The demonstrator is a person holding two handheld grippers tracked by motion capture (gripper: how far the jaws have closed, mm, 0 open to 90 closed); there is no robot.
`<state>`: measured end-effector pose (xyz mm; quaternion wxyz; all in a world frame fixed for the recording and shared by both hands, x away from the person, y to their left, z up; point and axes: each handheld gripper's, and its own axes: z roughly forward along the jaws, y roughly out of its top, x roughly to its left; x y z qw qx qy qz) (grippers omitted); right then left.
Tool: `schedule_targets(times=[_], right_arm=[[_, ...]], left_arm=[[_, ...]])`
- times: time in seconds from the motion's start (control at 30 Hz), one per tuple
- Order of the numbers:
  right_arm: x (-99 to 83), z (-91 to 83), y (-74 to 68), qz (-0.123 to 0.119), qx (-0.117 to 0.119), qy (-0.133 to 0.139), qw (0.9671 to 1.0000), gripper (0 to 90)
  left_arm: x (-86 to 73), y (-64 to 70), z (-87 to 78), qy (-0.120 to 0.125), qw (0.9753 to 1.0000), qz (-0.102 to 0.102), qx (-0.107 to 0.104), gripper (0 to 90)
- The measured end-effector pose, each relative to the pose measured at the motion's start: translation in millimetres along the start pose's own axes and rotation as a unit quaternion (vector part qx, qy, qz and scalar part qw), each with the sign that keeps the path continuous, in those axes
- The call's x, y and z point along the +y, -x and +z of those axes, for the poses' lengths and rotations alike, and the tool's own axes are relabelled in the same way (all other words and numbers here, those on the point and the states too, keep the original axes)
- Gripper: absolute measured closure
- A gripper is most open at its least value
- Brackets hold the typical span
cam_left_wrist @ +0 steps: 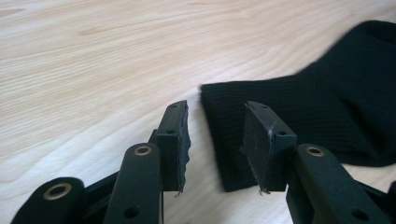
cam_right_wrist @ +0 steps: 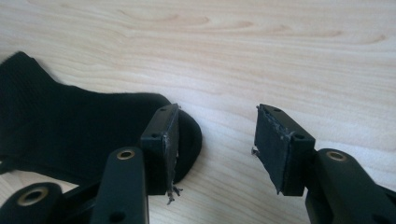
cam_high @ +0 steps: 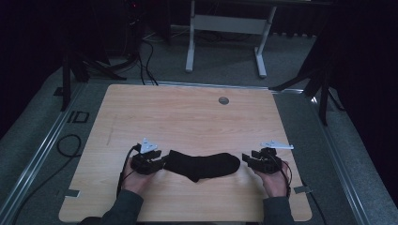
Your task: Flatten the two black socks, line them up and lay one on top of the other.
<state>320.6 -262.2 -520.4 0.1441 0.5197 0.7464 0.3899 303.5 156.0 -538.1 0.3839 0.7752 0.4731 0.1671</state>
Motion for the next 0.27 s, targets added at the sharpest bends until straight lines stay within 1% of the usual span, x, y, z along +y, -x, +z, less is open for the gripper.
schedule_targets(times=[0.13, 0.27], right_arm=[[-4.2, 8.2, -1.9, -0.007, -0.001, -0.015, 0.9999, 49.6], [-5.1, 9.6, -0.9, -0.015, -0.012, -0.02, 0.9996, 49.6]], left_arm=[[0.3, -8.8, 0.3, -0.006, 0.9998, -0.012, 0.014, 60.6], [-0.1, -16.0, 0.5, -0.009, 0.9993, -0.024, 0.027, 60.6]])
